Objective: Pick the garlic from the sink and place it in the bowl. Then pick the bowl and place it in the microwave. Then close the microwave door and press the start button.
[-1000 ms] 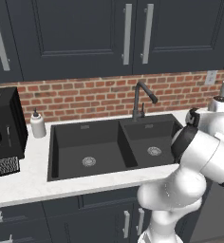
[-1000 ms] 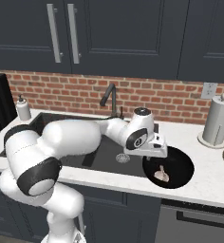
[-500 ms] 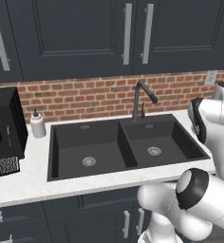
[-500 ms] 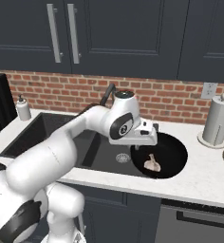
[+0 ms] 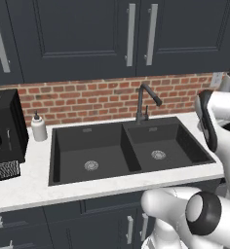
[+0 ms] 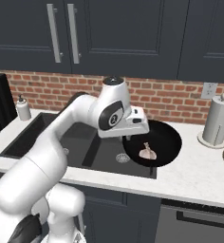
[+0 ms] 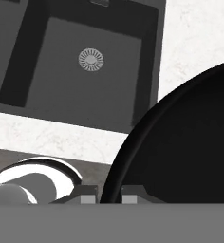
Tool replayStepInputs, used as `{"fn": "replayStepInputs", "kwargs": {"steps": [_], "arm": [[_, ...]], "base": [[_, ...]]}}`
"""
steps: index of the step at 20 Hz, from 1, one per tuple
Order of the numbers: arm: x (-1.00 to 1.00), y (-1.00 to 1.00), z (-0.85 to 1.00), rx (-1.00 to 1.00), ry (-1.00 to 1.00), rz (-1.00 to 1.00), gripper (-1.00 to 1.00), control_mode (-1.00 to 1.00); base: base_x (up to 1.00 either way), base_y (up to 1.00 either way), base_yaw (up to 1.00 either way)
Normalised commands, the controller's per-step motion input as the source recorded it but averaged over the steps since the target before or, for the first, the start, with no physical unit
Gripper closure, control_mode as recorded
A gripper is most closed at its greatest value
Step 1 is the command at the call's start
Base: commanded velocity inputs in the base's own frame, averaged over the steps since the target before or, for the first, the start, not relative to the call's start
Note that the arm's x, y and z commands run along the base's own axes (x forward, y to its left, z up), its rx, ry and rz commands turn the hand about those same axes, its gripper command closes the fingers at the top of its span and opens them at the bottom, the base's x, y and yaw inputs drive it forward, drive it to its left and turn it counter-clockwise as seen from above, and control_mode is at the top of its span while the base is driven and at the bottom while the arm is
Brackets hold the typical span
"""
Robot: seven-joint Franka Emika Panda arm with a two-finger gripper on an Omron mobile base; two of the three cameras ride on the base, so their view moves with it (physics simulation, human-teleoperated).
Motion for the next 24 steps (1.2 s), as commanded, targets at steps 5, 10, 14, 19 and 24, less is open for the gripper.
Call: {"fn": "replayStepInputs", "kwargs": {"steps": [5, 10, 14, 19, 24], "arm": [[-0.05, 0.14, 0.17, 0.00, 0.00, 0.12, 1.00, -1.00], [-0.33, 0.25, 0.00, -0.03, -0.17, 0.05, 1.00, -1.00], [-0.12, 0.07, 0.03, 0.00, -0.06, 0.00, 1.00, 1.00], [0.00, 0.00, 0.00, 0.00, 0.00, 0.00, 1.00, 1.00], [0.00, 0.00, 0.00, 0.00, 0.00, 0.00, 1.00, 1.00]], "base": [[0.00, 0.00, 0.00], [0.00, 0.00, 0.00], [-0.26, 0.23, -0.01], [-0.27, 0.11, -0.33], [-0.27, 0.00, -0.63]]}}
